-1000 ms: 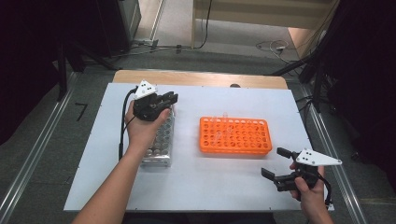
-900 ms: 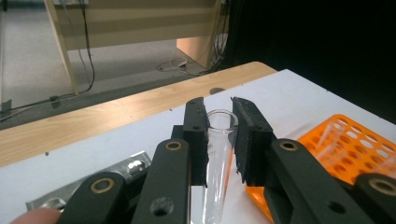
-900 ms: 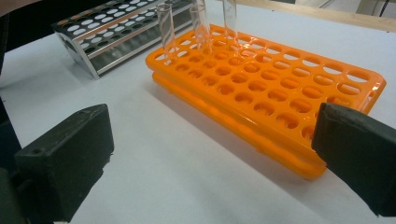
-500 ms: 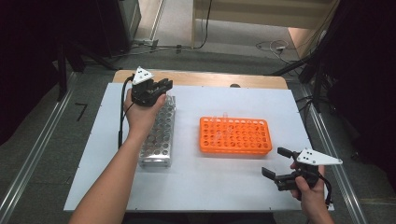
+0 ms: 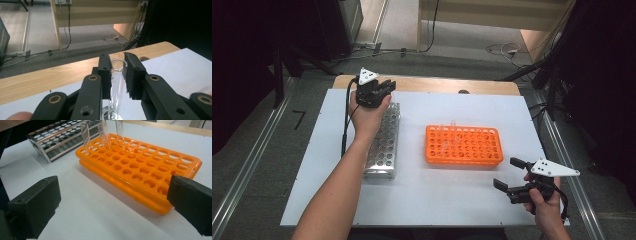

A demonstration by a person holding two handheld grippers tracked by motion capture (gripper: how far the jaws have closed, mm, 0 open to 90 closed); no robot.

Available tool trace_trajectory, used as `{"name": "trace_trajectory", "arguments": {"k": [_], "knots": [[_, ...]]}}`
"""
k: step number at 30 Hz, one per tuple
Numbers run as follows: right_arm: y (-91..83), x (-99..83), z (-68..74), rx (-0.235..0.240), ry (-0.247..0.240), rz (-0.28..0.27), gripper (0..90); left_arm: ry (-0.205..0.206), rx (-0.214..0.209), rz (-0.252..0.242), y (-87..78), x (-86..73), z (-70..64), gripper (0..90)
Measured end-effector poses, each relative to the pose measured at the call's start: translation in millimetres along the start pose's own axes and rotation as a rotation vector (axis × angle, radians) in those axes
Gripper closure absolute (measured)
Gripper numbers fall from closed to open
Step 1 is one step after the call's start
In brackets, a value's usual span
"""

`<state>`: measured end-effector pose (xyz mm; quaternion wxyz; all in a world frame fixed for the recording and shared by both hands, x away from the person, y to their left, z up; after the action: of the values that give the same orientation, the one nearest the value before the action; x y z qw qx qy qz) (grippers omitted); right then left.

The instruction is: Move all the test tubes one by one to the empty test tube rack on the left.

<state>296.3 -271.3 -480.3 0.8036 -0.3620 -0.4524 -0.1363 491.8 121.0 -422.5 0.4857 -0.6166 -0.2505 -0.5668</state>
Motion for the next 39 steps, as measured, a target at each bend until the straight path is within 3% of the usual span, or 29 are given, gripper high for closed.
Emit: {"name": "trace_trajectory", "arguments": {"k": [9,18,25,33,39], "knots": [[0.1,0.2,-0.1,0.003,0.0,0.0,0.0,0.025,-0.001,0.055,10.9,-11.1,-2.7,76.0],[-0.8,0.4,0.7,0.003,0.001,-0.001,0.0,0.003,-0.007,0.122,21.1,-24.5,-3.7,75.9],[-0.5,0.4,0.2,0.004,0.0,-0.001,0.0,-0.008,-0.017,0.136,22.1,-26.8,-5.3,75.6],[-0.4,0.5,0.1,0.005,0.002,-0.002,0.0,0.012,-0.039,0.216,24.8,-39.2,-8.7,75.0],[0.8,0.3,0.6,0.007,-0.004,0.001,0.0,-0.019,-0.066,0.21,24.0,-38.6,-9.2,70.8]]}}
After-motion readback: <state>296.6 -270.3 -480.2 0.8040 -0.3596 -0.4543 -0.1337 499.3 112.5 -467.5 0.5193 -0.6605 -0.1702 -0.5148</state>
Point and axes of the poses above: each handheld gripper's, and its own axes: y roughly forward along the jaws, x roughly out of its top, z roughly to its left, the point moved 8 cm from there along y, roughly forward along the jaws, and after that the axes turned 14 degrees about y, right-handed, at the moved point
